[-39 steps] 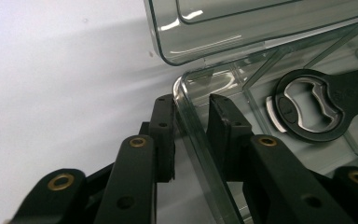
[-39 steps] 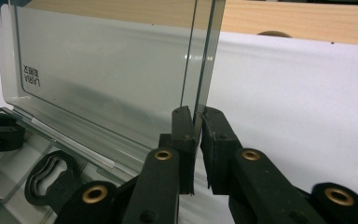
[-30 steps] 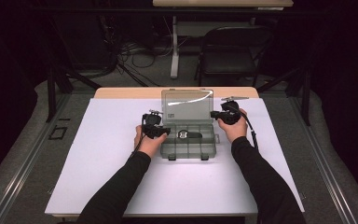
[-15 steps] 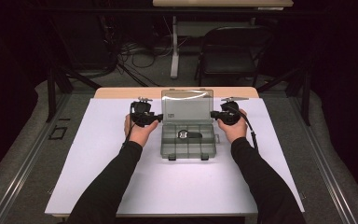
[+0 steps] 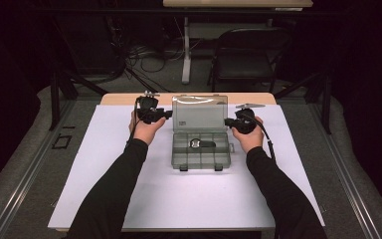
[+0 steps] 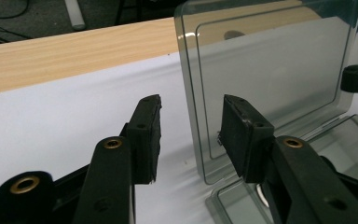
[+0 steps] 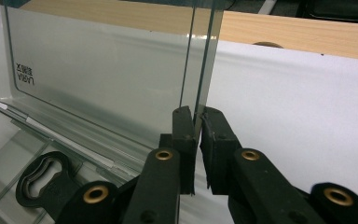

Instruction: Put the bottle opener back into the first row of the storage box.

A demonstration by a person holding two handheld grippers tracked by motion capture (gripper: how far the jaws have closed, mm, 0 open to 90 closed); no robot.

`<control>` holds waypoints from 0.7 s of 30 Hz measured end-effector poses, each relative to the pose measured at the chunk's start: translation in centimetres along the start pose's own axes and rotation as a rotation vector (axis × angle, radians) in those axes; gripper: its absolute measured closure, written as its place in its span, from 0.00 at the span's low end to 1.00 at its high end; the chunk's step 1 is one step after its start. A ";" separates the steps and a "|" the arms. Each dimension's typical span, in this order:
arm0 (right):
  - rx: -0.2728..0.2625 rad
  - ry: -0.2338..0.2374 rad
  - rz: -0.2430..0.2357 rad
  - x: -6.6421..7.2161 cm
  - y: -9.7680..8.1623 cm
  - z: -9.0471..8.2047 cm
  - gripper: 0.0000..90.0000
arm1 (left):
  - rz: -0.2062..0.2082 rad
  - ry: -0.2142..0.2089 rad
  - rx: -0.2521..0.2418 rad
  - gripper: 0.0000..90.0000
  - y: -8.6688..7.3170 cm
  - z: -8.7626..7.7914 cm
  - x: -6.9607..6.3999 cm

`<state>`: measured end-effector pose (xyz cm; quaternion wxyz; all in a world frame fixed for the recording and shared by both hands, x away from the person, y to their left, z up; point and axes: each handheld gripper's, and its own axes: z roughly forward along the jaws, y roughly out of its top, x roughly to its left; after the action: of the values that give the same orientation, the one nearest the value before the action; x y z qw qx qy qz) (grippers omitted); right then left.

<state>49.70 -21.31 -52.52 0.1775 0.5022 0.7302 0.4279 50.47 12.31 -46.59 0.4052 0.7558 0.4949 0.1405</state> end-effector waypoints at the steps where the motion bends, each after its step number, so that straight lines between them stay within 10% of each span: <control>1: 0.000 0.001 -0.001 0.0 0.0 0.0 0.94 | 0.006 -0.004 0.000 0.65 0.3 0.0 -0.1; 21: -0.013 0.004 0.002 -0.1 -0.1 0.1 0.94 | -0.022 0.044 0.052 0.79 2.8 2.4 -0.5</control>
<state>49.72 -21.33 -52.66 0.1788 0.5008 0.7272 0.4339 53.46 10.23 -45.89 0.3762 0.7573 0.5153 0.1396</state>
